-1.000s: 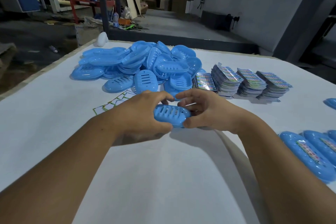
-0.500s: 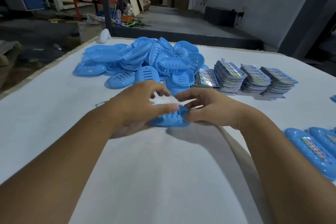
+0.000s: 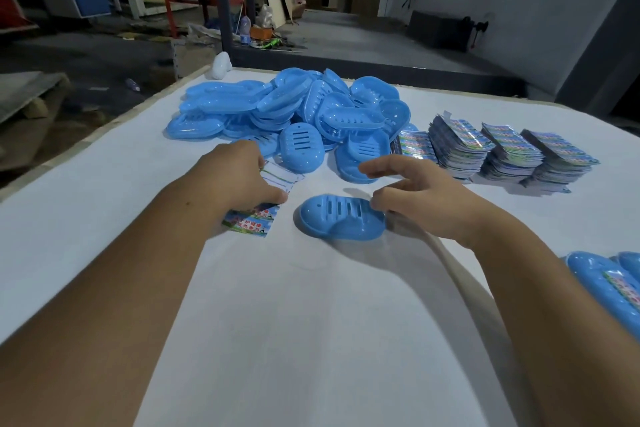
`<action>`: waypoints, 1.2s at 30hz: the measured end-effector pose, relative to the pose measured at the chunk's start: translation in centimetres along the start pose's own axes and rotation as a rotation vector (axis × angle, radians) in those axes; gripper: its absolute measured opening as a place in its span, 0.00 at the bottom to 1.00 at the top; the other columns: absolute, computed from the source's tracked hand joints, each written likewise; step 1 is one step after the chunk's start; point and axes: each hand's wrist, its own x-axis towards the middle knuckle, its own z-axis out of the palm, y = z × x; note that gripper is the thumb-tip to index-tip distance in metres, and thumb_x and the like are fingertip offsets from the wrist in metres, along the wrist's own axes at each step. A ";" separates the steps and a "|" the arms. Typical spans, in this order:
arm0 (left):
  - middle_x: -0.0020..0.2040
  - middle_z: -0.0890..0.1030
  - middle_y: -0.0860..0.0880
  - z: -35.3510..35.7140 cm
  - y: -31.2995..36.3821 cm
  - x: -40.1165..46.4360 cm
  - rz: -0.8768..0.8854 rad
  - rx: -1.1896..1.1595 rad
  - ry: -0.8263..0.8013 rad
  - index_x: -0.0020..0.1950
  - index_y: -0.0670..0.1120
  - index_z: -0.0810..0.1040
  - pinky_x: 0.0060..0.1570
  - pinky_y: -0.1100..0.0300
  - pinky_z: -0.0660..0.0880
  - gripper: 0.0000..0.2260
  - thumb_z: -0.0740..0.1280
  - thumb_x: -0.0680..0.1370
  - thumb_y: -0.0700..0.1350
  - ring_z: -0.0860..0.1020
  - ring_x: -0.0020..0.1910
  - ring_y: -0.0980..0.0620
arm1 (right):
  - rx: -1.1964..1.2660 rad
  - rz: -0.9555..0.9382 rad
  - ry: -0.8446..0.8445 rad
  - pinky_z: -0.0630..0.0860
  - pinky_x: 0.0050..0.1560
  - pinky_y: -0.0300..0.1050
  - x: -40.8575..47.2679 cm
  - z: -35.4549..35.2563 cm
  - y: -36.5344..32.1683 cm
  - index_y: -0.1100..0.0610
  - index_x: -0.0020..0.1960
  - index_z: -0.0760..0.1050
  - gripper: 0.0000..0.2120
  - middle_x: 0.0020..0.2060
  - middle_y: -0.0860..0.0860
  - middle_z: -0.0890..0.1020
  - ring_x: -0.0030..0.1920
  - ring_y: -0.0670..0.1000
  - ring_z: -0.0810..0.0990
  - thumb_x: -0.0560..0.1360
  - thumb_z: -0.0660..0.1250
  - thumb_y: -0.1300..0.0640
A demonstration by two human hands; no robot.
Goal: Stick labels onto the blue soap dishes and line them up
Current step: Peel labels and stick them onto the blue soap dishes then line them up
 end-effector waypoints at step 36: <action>0.42 0.87 0.55 2.1 4.4 -1.4 0.229 -1.036 0.076 0.61 0.56 0.78 0.41 0.63 0.77 0.13 0.70 0.79 0.42 0.84 0.44 0.60 | -0.079 -0.146 0.464 0.75 0.37 0.39 2.4 2.9 0.6 0.55 0.39 0.81 0.15 0.32 0.46 0.83 0.31 0.40 0.76 0.82 0.66 0.51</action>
